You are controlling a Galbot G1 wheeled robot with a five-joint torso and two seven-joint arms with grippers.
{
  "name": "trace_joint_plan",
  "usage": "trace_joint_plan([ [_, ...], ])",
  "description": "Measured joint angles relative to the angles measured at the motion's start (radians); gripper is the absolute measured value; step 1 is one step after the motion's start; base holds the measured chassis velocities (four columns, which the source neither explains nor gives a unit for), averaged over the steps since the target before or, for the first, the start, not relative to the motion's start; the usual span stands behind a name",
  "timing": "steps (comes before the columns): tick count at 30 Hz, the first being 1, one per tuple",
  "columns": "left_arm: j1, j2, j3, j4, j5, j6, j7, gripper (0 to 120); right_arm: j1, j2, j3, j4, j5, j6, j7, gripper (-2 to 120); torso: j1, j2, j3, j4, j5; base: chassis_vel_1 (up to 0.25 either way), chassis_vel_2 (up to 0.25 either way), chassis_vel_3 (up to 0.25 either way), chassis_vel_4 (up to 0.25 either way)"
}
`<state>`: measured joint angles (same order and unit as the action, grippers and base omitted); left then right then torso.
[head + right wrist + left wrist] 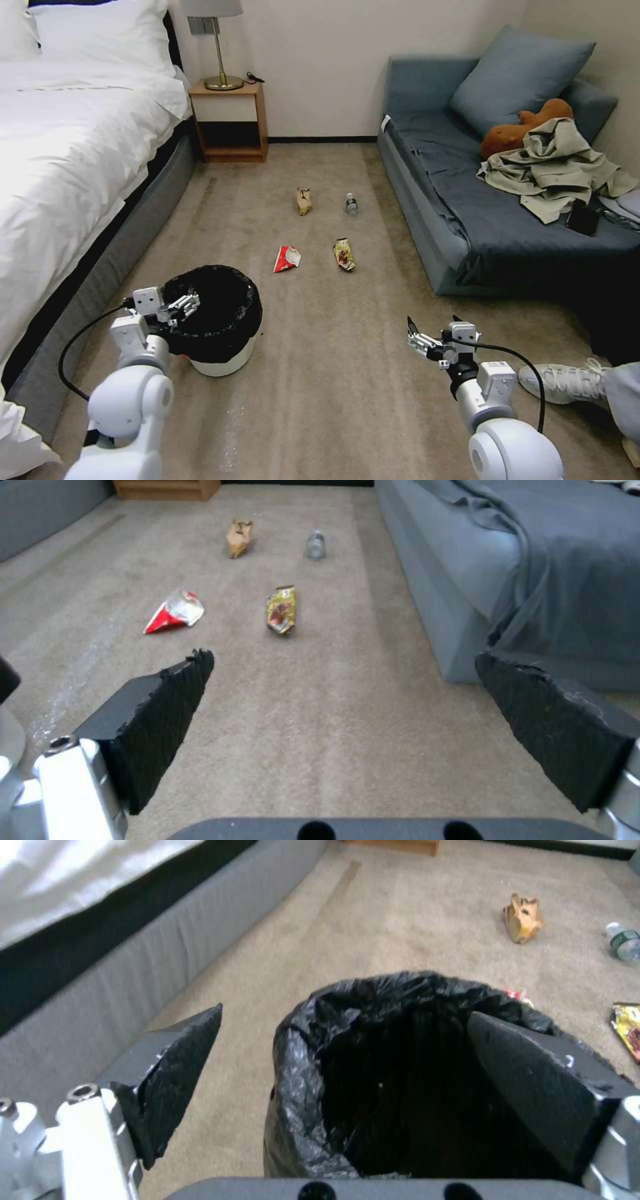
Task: Pick up the trash bin, then pick up the garbage on the floor and place it into the trash bin.
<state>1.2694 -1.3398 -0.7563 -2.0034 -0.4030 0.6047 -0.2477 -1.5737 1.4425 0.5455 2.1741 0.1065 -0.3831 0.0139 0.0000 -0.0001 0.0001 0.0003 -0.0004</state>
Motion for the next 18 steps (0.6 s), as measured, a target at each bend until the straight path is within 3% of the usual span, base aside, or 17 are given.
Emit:
trace_joint_plan([
  [2, -0.014, 0.019, -0.016, 0.0, -0.032, 0.026, -0.014, 99, -0.003, 0.002, 0.0, -0.004, -0.005, 0.005, 0.0, 100, 0.0, 0.0, 0.0, -0.0002, -0.0007, 0.0, 0.0, 0.0, 0.0],
  [4, -0.028, 0.038, -0.028, -0.009, -0.055, 0.048, -0.024, 99, -0.006, 0.005, -0.003, -0.009, -0.011, 0.012, 0.0, 100, 0.0, 0.0, 0.0, -0.0004, 0.0016, 0.0, 0.0, 0.0, 0.0],
  [5, -0.028, 0.038, -0.028, -0.009, -0.055, 0.048, -0.024, 99, -0.006, 0.005, -0.003, -0.009, -0.011, 0.012, 0.0, 100, 0.0, 0.0, 0.0, -0.0004, 0.0016, 0.0, 0.0, 0.0, 0.0],
  [6, -0.031, 0.043, -0.031, -0.012, -0.063, 0.058, -0.027, 99, -0.008, 0.006, -0.002, -0.011, -0.014, 0.015, 0.001, 100, 0.0, 0.0, 0.0, -0.0003, -0.0007, 0.0, 0.0, 0.0, 0.0],
  [9, -0.034, 0.049, -0.033, -0.022, -0.065, 0.061, -0.029, 99, -0.01, 0.006, -0.003, -0.013, -0.016, 0.02, 0.001, 100, 0.0, 0.0, 0.0, -0.0003, 0.001, 0.0, 0.0, 0.0, 0.0],
  [18, -0.031, 0.06, -0.04, -0.025, -0.066, 0.068, -0.029, 98, -0.012, 0.009, -0.005, -0.017, -0.018, 0.028, 0.003, 100, 0.0, 0.0, 0.0, -0.0003, 0.0006, 0.0, 0.0, 0.0, 0.0],
])
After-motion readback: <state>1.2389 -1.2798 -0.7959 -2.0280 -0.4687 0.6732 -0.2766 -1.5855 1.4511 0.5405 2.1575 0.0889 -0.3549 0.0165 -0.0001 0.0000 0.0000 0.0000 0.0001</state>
